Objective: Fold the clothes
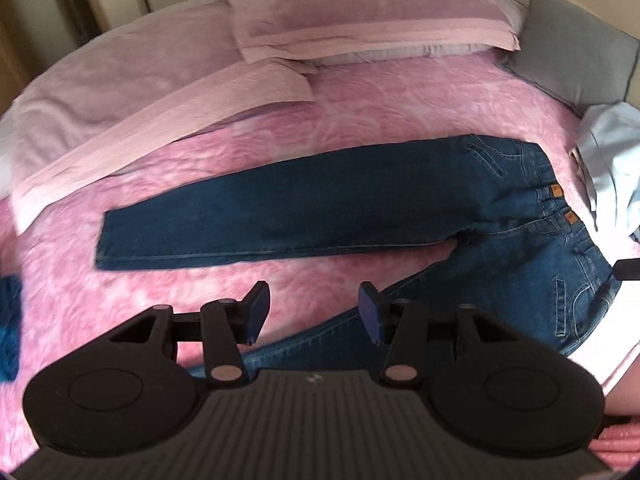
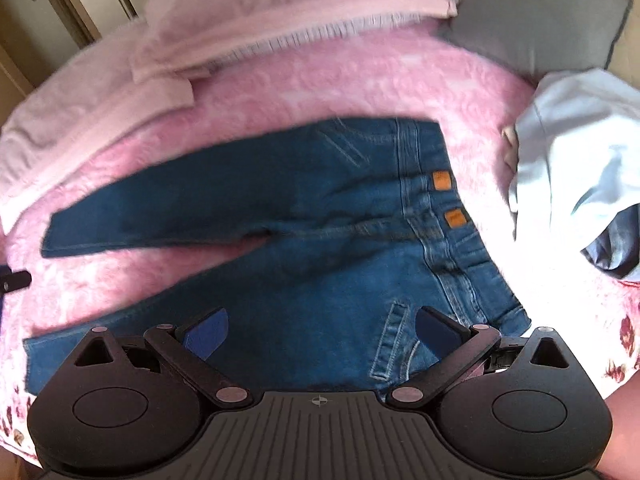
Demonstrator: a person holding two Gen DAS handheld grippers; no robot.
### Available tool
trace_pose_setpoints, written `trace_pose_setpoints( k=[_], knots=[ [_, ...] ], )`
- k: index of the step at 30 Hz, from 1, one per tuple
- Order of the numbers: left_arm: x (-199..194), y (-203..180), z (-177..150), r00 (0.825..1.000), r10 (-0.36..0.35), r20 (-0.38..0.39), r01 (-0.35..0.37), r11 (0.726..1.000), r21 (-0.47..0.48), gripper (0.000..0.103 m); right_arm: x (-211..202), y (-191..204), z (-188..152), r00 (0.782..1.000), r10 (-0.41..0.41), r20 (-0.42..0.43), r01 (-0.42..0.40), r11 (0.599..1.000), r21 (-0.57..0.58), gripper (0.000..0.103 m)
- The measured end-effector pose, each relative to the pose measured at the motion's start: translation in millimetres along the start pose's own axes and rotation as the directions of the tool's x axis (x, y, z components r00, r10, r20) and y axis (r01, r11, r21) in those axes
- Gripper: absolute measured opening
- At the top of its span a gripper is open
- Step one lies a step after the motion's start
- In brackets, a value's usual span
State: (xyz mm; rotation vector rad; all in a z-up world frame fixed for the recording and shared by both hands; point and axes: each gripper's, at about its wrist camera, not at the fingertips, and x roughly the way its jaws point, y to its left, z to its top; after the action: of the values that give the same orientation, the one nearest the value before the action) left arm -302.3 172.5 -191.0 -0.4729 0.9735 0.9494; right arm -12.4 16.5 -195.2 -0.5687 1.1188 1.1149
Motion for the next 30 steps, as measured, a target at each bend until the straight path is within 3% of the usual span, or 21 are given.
trace_pose_setpoints(
  k=[6, 8, 10, 15, 19, 24, 30],
  knots=[
    [59, 0, 21, 0.998, -0.067, -0.004, 0.067, 0.997, 0.047, 0.045, 57, -19, 29, 0.997, 0.043, -0.071, -0.043, 0.999, 0.003, 0.102],
    [84, -4, 28, 0.997, -0.08, 0.002, 0.079, 0.994, 0.079, 0.045, 85, -29, 45, 0.995, 0.048, -0.085, -0.05, 0.999, -0.022, 0.095],
    [108, -7, 35, 0.996, -0.091, 0.011, 0.089, 0.989, 0.116, 0.045, 112, -38, 64, 0.994, 0.062, -0.092, -0.067, 0.996, -0.057, 0.074],
    [171, -9, 56, 0.991, -0.135, 0.017, 0.13, 0.976, 0.175, 0.045, 180, -62, 118, 0.988, 0.115, -0.099, -0.131, 0.977, -0.167, 0.073],
    [221, -3, 80, 0.981, -0.19, 0.044, 0.178, 0.963, 0.202, 0.044, 212, -65, 170, 0.983, 0.176, -0.055, -0.184, 0.928, -0.325, 0.063],
    [269, 11, 114, 0.972, -0.222, 0.079, 0.194, 0.945, 0.264, 0.044, 248, -65, 220, 0.977, 0.204, -0.057, -0.205, 0.845, -0.494, 0.063],
    [305, 26, 140, 0.967, -0.254, 0.019, 0.228, 0.896, 0.381, 0.044, 278, -71, 244, 0.959, 0.227, -0.171, -0.284, 0.758, -0.587, 0.063]
  ],
)
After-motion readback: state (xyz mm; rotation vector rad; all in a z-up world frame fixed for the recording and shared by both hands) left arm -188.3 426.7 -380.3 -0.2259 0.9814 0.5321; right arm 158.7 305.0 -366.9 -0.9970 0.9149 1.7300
